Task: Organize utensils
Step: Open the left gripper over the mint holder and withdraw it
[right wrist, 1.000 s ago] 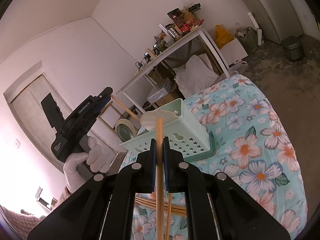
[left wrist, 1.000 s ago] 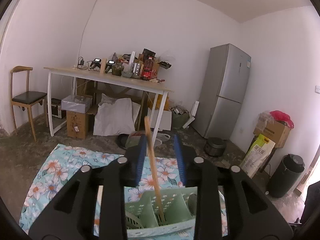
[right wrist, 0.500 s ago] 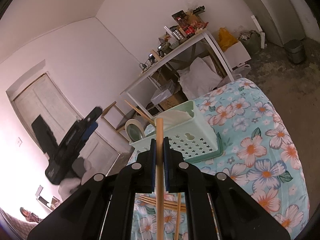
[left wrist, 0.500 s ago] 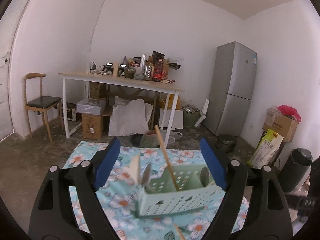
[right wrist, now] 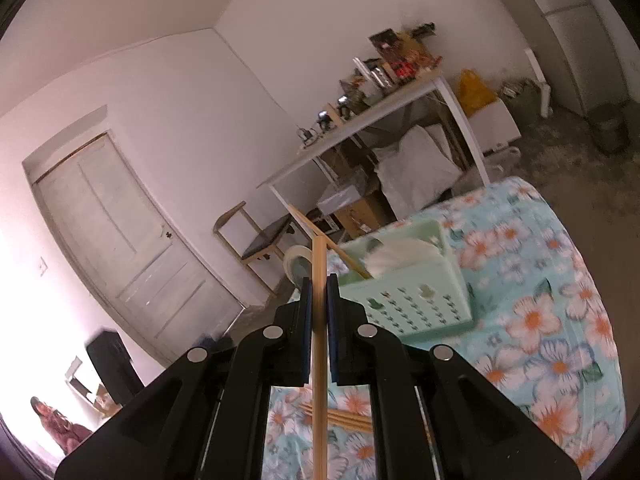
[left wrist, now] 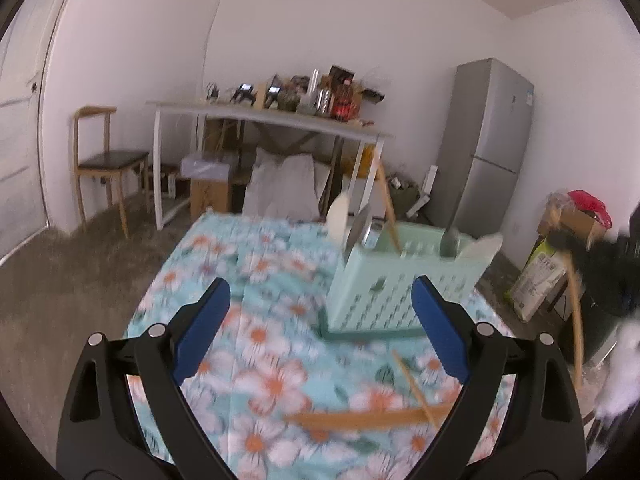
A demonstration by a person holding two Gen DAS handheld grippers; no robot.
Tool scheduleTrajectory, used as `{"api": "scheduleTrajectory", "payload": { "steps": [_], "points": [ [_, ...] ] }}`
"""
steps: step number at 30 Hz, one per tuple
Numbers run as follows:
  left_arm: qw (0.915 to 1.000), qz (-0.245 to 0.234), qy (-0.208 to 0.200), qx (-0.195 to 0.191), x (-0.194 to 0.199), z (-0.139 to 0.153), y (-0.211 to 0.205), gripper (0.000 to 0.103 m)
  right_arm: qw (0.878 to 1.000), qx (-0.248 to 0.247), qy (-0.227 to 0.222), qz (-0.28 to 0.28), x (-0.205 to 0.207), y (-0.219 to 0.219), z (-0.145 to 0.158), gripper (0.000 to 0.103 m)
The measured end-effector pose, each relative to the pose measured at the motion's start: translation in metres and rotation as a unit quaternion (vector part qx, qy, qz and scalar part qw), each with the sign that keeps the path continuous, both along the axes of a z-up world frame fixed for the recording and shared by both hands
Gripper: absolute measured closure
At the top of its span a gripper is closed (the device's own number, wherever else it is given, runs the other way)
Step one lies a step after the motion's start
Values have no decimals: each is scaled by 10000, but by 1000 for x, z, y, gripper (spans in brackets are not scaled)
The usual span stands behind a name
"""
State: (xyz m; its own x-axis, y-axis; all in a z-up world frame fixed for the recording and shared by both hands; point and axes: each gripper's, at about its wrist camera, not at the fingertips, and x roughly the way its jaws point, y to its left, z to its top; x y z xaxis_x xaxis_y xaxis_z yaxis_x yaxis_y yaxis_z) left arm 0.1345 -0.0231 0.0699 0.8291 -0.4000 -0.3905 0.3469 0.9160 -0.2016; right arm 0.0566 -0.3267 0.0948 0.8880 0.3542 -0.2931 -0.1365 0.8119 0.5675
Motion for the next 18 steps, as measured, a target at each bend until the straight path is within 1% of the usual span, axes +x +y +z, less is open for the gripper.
{"api": "scheduleTrajectory", "payload": {
  "steps": [3, 5, 6, 10, 16, 18],
  "points": [
    [9999, 34, 140, 34, -8, -15, 6, 15, 9995, -198, -262, 43, 3, 9, 17, 96],
    [9995, 28, 311, 18, -14, -26, 10, 15, 9984, -286, -480, 14, 5, 12, 29, 96],
    [9993, 17, 385, 0, -16, -31, 11, 15, 9973, -331, -651, -7, 7, 13, 36, 96],
    [9980, -100, 620, -33, -28, -48, 13, 15, 9941, -452, -980, -83, 21, 19, 58, 96],
    [9978, -205, 628, -52, -38, -54, 15, 15, 9878, -674, -1383, -256, 54, 29, 85, 96],
    [9978, -240, 618, -56, -36, -53, 16, 15, 9839, -858, -1509, -413, 67, 35, 94, 96]
  ]
}}
